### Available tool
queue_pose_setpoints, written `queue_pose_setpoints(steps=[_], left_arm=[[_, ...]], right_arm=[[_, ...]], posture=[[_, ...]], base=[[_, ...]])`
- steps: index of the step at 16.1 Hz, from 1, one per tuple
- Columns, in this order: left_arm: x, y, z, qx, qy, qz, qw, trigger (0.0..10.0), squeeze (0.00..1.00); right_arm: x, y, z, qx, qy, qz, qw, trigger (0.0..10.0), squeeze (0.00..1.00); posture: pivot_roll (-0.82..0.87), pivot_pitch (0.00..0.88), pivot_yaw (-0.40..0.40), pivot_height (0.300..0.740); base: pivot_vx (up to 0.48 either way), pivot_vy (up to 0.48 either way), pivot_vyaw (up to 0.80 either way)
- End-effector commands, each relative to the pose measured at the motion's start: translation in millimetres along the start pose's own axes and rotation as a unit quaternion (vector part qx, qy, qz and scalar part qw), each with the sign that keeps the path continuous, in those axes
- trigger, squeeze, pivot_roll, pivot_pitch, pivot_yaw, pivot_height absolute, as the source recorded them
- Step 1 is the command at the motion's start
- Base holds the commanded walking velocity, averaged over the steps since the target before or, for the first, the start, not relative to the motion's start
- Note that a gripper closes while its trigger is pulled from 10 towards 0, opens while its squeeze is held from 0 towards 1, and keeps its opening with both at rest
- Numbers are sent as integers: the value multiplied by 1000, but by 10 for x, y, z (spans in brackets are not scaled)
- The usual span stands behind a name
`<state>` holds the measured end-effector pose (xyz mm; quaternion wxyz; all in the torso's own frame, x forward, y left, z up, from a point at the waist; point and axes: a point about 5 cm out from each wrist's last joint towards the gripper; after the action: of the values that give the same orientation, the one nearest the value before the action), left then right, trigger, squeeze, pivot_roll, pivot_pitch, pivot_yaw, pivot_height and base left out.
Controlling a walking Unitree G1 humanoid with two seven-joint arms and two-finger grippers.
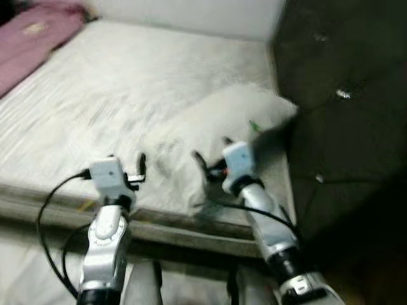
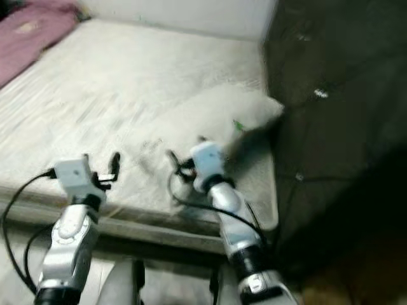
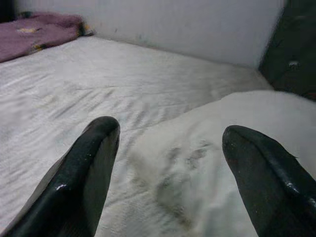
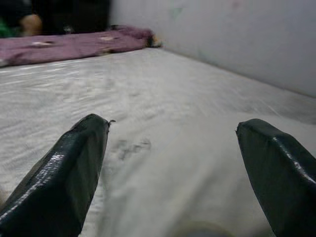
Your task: Clean up the room
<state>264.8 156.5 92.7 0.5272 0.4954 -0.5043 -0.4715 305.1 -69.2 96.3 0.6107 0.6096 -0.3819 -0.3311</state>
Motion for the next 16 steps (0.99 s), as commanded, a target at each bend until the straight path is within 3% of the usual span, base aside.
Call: queue_pose_setpoints(steps=[1,4,12,16], left_arm=[[117,1,0,-1,-21,9,1000,10000,0],[116,-10,-2,-6,-19,8,1000,10000,0],[114,-18,-3,-11,-12,6,1000,10000,0],[108,-17,-4,-11,-7,8,1000,10000,0]], right_arm=[[143,-32,61,-9,-20,3,1000,10000,0],[142,-34,62,-10,-18,3,1000,10000,0],[138,-36,68,-12,-15,2,1000,10000,0],[139,-48,66,-15,-14,-3,1000,10000,0]], posture=[[-12,0,-44,647],[-11,0,-45,647],[-14,1,-46,552],[-16,3,-46,547]], base=[[285,0,0],[95,0,0],[0,0,0],[0,0,0]])
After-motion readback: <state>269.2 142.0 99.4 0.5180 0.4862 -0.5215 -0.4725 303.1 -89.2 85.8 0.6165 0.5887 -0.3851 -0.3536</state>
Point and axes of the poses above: a point about 5 cm out from each wrist's last joint towards the gripper, its own z axis pointing back from the gripper into the wrist, its own y axis along the axis of the wrist's last joint, x = y × z, and after that the axes turned 3 degrees about -z, right-handed
